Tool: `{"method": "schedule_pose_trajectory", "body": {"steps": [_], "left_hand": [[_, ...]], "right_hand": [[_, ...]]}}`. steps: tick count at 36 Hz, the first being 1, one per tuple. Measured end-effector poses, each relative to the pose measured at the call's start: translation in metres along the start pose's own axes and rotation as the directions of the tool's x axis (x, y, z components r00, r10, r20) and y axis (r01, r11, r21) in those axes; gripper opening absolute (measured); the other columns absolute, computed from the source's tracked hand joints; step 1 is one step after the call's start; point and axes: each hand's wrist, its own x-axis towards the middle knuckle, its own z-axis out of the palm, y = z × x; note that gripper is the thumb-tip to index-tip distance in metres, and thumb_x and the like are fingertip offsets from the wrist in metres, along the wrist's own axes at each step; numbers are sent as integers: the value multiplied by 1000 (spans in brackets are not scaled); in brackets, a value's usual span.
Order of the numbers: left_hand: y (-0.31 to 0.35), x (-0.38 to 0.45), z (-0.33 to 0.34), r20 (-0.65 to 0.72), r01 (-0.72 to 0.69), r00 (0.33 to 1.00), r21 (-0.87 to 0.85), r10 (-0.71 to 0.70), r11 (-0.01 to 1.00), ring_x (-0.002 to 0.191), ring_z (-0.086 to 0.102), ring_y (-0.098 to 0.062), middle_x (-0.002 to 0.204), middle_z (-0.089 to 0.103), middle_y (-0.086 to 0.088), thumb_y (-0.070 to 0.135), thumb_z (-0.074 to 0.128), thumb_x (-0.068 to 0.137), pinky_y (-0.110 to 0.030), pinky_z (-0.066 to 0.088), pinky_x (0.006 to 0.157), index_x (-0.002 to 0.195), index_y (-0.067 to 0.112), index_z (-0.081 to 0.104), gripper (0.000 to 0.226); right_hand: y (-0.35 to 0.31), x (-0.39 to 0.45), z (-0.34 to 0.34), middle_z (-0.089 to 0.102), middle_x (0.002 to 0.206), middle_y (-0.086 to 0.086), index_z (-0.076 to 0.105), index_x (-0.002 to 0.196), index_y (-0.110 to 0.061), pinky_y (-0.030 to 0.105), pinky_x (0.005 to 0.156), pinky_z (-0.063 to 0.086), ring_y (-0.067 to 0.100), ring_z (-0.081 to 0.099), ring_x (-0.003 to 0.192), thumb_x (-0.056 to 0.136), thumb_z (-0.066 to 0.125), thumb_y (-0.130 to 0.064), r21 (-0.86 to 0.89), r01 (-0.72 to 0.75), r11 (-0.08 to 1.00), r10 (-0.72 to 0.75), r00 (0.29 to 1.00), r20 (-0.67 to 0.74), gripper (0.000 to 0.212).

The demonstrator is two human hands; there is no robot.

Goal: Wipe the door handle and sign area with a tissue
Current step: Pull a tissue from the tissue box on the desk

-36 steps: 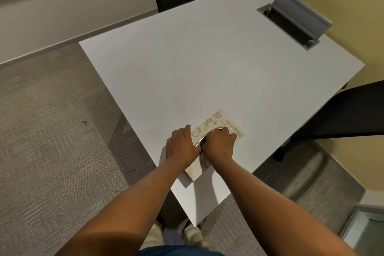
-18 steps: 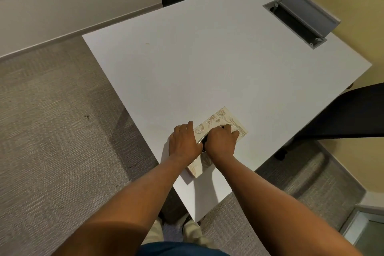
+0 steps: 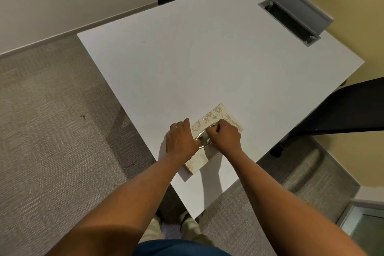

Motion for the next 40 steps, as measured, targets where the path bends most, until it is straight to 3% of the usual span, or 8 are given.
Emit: {"method": "schedule_pose_trajectory", "body": {"steps": [7, 10, 13, 17, 20, 26, 31, 40], "left_hand": [[1, -1, -1, 4, 10, 1000, 7, -10, 1000, 135, 41, -30, 145, 50, -10, 45, 69, 89, -43, 43, 103, 151, 12, 33, 79], [1, -1, -1, 7, 16, 1000, 4, -16, 1000, 136, 41, -29, 146, 49, -10, 45, 69, 89, -43, 43, 104, 153, 12, 31, 81], [0, -1, -1, 4, 18, 1000, 6, -18, 1000, 135, 41, -29, 145, 49, -11, 44, 69, 89, -42, 44, 103, 153, 12, 31, 81], [2, -2, -1, 3, 22, 1000, 15, -22, 1000, 134, 42, -30, 144, 49, -12, 43, 68, 89, -43, 45, 103, 152, 12, 31, 79], [3, -3, -1, 10, 34, 999, 27, -34, 999, 133, 43, -31, 144, 49, -12, 44, 68, 89, -43, 45, 102, 152, 12, 30, 80], [7, -3, -2, 8, 56, 998, 29, -56, 998, 126, 48, -33, 135, 55, -14, 42, 69, 87, -44, 46, 96, 143, 11, 38, 71], [14, -5, -2, 5, 61, 998, 60, -61, 996, 123, 50, -34, 131, 57, -14, 42, 69, 87, -45, 48, 96, 138, 11, 42, 66], [9, 0, -5, 29, 109, 993, 100, -113, 989, 125, 49, -36, 133, 56, -15, 44, 69, 86, -47, 45, 99, 138, 10, 41, 68]], "right_hand": [[10, -6, -14, 60, 71, 5, 53, 72, -9, 36, 61, 46, 22, 56, 69, 74, 63, -13, 293, -69, 954, 78, 997, -19, 11], [10, -8, -19, 68, 87, 4, 60, 86, -17, 39, 67, 57, 26, 67, 79, 76, 63, -10, 398, -89, 913, 87, 996, 23, 13], [10, -10, -24, 70, 92, 9, 64, 94, -21, 32, 57, 58, 21, 70, 71, 79, 61, -9, 494, -105, 863, 82, 994, 67, 20], [10, -13, -29, 73, 86, 4, 69, 92, -22, 32, 63, 55, 16, 70, 63, 79, 63, -10, 484, -72, 872, 54, 997, 50, 19], [10, -15, -32, 73, 84, 2, 72, 87, -20, 41, 74, 58, 23, 71, 77, 80, 63, -12, 470, -51, 881, 39, 999, 35, 14], [11, -20, -43, 70, 80, 18, 70, 78, -6, 52, 77, 55, 36, 66, 72, 84, 64, -23, 497, -18, 867, 12, 1000, 16, 19], [17, -27, -57, 70, 80, 20, 70, 79, -1, 43, 67, 52, 25, 63, 63, 80, 62, -23, 526, 5, 851, -10, 1000, 7, 24], [3, -27, -80, 70, 67, -5, 74, 71, -14, 17, 54, 48, 4, 60, 56, 83, 57, -13, 629, 111, 769, -57, 993, -106, 21]]}}
